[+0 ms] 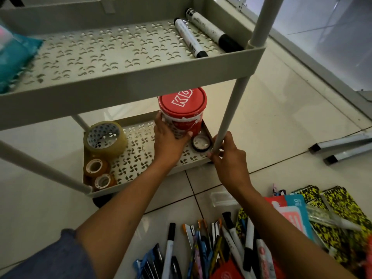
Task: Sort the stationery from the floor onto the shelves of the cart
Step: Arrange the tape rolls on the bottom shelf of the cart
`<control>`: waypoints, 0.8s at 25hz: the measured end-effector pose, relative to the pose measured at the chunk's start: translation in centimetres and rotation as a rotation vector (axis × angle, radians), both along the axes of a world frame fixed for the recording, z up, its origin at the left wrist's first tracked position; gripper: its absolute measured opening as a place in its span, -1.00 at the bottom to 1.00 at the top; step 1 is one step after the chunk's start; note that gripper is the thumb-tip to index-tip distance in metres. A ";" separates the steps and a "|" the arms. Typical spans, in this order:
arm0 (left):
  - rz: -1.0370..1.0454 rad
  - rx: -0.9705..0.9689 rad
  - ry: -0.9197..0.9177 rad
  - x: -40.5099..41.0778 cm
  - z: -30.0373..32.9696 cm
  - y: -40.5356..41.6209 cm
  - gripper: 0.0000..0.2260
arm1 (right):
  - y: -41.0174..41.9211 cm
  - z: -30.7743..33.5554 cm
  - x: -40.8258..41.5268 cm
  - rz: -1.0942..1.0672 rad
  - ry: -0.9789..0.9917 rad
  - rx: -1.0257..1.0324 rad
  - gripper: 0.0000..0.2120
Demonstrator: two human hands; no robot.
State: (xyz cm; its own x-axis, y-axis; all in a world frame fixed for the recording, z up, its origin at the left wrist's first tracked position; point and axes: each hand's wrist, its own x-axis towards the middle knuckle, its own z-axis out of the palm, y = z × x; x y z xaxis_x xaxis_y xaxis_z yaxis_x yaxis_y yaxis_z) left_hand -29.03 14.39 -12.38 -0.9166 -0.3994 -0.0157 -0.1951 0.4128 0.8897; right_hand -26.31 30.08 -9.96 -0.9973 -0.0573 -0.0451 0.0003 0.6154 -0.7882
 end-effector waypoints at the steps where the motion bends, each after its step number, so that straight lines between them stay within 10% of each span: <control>1: -0.012 0.014 -0.035 0.4 0.2 -0.2 -0.14 | 0.1 0.0 0.0 -0.008 -0.017 -0.013 -0.71; 10: -0.130 -0.104 -0.055 9.5 4.8 -0.8 -0.83 | 2.1 3.9 4.9 -0.059 -0.147 -0.201 -0.66; 20: -0.390 -0.103 -0.288 27.7 5.6 -1.2 -0.87 | 1.4 5.4 22.1 0.534 -0.311 0.120 -0.69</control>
